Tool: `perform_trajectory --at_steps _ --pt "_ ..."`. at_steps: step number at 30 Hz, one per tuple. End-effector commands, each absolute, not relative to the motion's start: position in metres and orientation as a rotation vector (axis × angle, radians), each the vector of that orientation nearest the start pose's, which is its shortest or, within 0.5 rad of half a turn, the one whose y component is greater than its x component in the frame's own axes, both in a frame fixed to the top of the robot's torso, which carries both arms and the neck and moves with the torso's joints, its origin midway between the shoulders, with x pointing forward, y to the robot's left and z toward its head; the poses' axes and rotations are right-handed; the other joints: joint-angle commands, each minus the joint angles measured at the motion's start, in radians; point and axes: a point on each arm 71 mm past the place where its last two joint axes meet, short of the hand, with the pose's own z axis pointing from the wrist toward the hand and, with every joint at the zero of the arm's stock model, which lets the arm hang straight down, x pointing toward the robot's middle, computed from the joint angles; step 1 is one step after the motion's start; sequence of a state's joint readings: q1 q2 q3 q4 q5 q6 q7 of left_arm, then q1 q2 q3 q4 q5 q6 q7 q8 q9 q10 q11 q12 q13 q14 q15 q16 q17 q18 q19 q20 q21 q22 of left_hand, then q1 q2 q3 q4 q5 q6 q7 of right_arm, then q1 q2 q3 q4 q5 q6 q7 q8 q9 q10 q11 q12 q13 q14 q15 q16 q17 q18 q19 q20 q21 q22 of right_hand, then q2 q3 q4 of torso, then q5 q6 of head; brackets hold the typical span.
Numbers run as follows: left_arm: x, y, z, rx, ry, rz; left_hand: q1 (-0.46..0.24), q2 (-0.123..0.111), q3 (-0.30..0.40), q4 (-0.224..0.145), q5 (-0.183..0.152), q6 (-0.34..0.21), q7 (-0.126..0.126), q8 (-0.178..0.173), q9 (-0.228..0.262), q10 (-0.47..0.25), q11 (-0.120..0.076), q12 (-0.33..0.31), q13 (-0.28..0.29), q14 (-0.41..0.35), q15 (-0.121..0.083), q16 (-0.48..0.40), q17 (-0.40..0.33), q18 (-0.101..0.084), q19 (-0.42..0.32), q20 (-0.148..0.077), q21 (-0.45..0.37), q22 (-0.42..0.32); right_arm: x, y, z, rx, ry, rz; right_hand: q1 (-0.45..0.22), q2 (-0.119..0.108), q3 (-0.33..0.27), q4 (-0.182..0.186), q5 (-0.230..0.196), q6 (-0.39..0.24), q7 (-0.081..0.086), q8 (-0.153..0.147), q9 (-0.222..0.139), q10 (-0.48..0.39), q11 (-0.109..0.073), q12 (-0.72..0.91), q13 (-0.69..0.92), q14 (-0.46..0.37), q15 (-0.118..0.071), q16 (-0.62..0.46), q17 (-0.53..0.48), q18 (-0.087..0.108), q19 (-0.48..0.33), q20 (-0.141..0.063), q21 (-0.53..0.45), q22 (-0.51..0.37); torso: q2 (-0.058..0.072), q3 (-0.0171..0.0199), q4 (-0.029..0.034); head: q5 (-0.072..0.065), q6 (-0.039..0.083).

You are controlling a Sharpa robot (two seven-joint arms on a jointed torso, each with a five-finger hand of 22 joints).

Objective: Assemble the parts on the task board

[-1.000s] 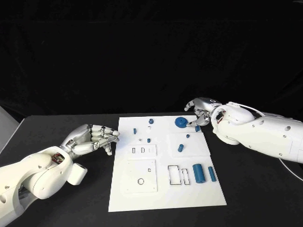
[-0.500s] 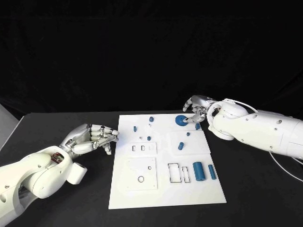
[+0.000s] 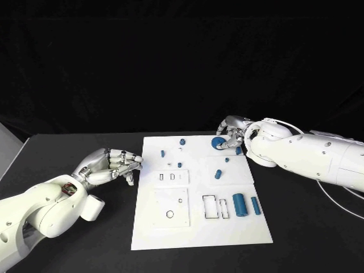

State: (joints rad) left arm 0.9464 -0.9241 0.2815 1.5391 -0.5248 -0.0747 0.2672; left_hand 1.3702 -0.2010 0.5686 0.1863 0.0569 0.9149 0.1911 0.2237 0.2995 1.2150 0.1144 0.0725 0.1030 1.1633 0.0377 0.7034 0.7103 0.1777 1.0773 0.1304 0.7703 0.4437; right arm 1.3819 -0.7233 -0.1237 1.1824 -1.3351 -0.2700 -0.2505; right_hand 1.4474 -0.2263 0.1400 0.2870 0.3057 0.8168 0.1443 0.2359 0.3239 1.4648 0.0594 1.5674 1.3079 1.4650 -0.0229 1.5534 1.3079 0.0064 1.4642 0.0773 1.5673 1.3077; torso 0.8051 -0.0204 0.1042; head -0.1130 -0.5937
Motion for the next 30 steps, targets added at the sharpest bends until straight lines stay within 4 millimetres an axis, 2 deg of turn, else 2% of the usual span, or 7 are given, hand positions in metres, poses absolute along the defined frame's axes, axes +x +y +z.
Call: perform_trajectory --at_steps 1,13,18,24,30 --pt "0.4725 0.2336 -0.1817 -0.684 1.62 -1.541 0.004 0.002 0.005 -0.002 -0.002 -0.005 -0.001 -0.006 0.002 -0.007 0.001 -0.004 -0.001 -0.007 0.001 -0.003 -0.001 0.005 -0.009 0.0 0.007 0.001 0.5686 -0.259 -0.143 0.069 1.706 0.296 -0.009 0.002 0.006 0.0 -0.001 -0.002 0.003 -0.004 -0.001 0.106 0.006 0.003 0.263 0.098 0.009 0.004 0.222 -0.006 0.107 0.007 0.003 0.263 -0.001 0.001 -0.0018 0.0 -0.002" --pt "0.4726 0.2335 -0.182 -0.684 1.623 -1.54 0.004 0.002 0.005 -0.002 -0.002 -0.005 -0.001 -0.006 0.002 -0.007 0.001 -0.004 -0.001 -0.007 0.001 -0.003 -0.001 0.005 -0.009 0.0 0.007 0.001 0.5708 -0.2625 -0.1438 0.071 1.702 0.27 -0.007 0.006 0.012 -0.001 -0.003 -0.006 0.007 -0.009 -0.002 0.106 0.01 0.003 0.263 0.098 0.012 0.005 0.223 -0.006 0.107 0.009 0.003 0.263 -0.001 -0.0001 -0.0008 0.001 -0.004" --pt "0.4726 0.2338 -0.1821 -0.684 1.624 -1.539 0.004 0.002 0.005 -0.002 -0.002 -0.005 -0.001 -0.006 0.002 -0.007 0.001 -0.004 -0.001 -0.007 0.001 -0.003 -0.001 0.005 -0.009 0.0 0.007 0.001 0.5711 -0.2639 -0.1443 0.07 1.706 0.265 -0.001 0.013 0.025 -0.003 0.008 -0.002 0.009 -0.01 -0.001 0.106 0.011 0.003 0.263 0.098 0.013 0.005 0.224 -0.006 0.107 0.011 0.003 0.263 0.0 0.0008 -0.0013 0.002 -0.005" --pt "0.4726 0.2337 -0.1823 -0.684 1.626 -1.54 0.004 0.002 0.005 -0.002 -0.002 -0.005 -0.001 -0.006 0.002 -0.007 0.001 -0.004 -0.001 -0.007 0.001 -0.003 -0.001 0.005 -0.009 0.0 0.007 0.001 0.5715 -0.2635 -0.1456 0.066 1.716 0.27 -0.002 0.031 0.075 -0.004 0.064 0.023 -0.001 -0.009 0.001 0.106 0.005 0.003 0.263 0.097 0.0 0.005 0.223 -0.006 0.107 0.003 0.003 0.263 0.0 0.0008 -0.0025 0.002 -0.004" --pt "0.4727 0.2334 -0.1826 -0.684 1.628 -1.541 0.005 0.003 0.007 -0.003 -0.002 -0.005 0.0 -0.006 0.003 -0.008 0.001 -0.004 -0.001 -0.007 0.001 -0.005 -0.001 0.005 -0.011 0.0 0.009 0.002 0.5717 -0.2611 -0.1472 0.062 1.724 0.28 -0.01 0.043 0.161 -0.01 0.066 0.086 -0.009 -0.001 0.002 0.106 -0.003 0.003 0.263 0.097 -0.015 0.004 0.221 -0.006 0.107 -0.011 0.003 0.263 0.0 0.0002 -0.0011 0.002 -0.007"
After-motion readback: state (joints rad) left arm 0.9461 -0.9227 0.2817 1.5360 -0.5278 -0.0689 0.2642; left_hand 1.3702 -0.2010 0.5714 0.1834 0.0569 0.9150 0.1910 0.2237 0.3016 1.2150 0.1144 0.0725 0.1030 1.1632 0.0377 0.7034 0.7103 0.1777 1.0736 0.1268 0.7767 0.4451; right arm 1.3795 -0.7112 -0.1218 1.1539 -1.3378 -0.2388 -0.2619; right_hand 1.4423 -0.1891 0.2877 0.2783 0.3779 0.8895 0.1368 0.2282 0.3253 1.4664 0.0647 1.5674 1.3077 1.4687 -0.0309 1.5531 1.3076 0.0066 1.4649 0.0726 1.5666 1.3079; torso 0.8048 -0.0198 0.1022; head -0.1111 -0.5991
